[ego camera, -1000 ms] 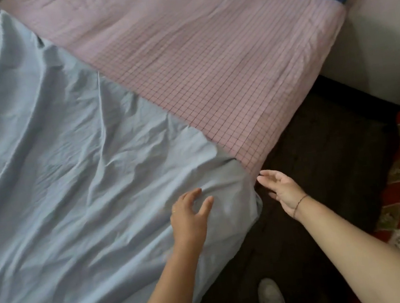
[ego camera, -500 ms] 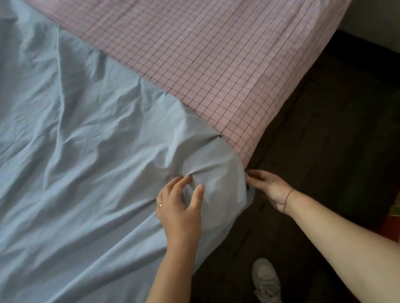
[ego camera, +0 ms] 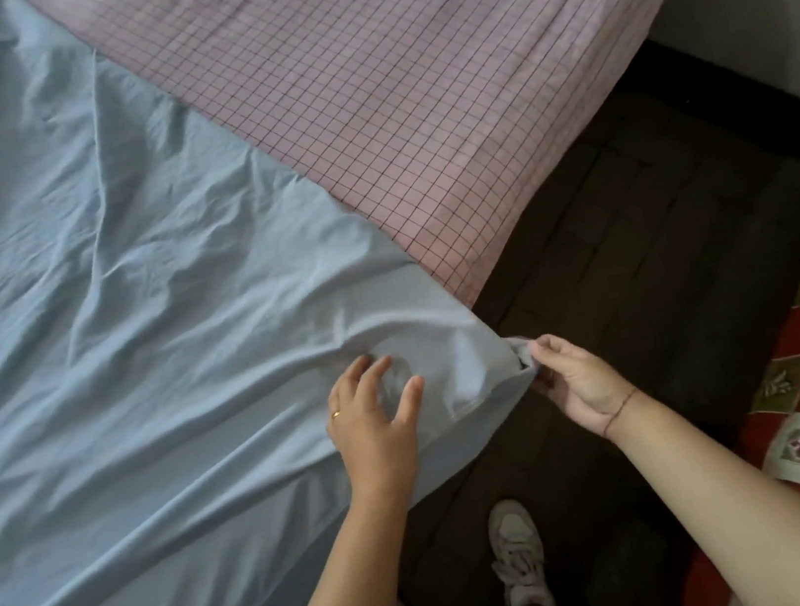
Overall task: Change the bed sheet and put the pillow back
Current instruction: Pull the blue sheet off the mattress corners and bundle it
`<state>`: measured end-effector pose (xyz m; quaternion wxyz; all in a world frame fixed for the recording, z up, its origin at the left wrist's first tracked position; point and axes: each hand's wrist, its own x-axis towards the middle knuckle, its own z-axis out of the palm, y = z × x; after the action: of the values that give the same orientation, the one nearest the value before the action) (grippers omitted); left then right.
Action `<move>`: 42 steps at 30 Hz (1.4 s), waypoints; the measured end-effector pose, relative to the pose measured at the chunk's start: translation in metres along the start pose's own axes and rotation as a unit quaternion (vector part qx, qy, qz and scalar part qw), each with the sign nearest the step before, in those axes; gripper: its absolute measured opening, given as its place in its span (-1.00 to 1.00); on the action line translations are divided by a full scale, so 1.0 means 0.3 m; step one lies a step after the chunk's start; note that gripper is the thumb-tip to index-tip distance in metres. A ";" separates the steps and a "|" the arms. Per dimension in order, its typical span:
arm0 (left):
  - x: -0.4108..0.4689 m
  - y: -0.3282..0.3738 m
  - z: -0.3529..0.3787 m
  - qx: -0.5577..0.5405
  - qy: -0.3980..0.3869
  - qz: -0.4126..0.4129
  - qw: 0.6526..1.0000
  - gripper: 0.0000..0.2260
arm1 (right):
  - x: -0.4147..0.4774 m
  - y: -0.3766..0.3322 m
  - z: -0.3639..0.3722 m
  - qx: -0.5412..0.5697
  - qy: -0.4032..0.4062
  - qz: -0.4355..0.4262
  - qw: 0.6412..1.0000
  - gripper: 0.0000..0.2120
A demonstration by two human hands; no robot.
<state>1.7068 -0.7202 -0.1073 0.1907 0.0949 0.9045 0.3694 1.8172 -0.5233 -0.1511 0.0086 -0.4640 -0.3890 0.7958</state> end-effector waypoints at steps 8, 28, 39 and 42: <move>-0.194 0.107 0.072 -0.016 -0.058 -0.011 0.998 -0.59 | -0.221 -0.043 -0.094 -0.020 0.131 0.018 0.991 -0.73; -0.560 0.210 -0.006 -0.130 -0.029 -0.061 0.989 -0.62 | -0.597 -0.160 -0.005 -0.134 -0.055 0.011 0.989 -0.64; -0.728 0.359 -0.022 -0.358 0.018 -0.351 0.865 -0.64 | -0.692 -0.236 0.041 -0.064 -0.101 0.057 0.991 -0.59; -0.753 0.379 -0.001 -0.461 -0.043 -0.437 0.771 -0.31 | -0.726 -0.261 0.042 -0.058 -0.140 0.095 0.984 -0.67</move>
<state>1.9155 -0.7106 0.0351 0.3912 -0.3936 0.5605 0.6147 1.9044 -0.5579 0.0608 -0.1483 -0.3822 -0.3858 0.8265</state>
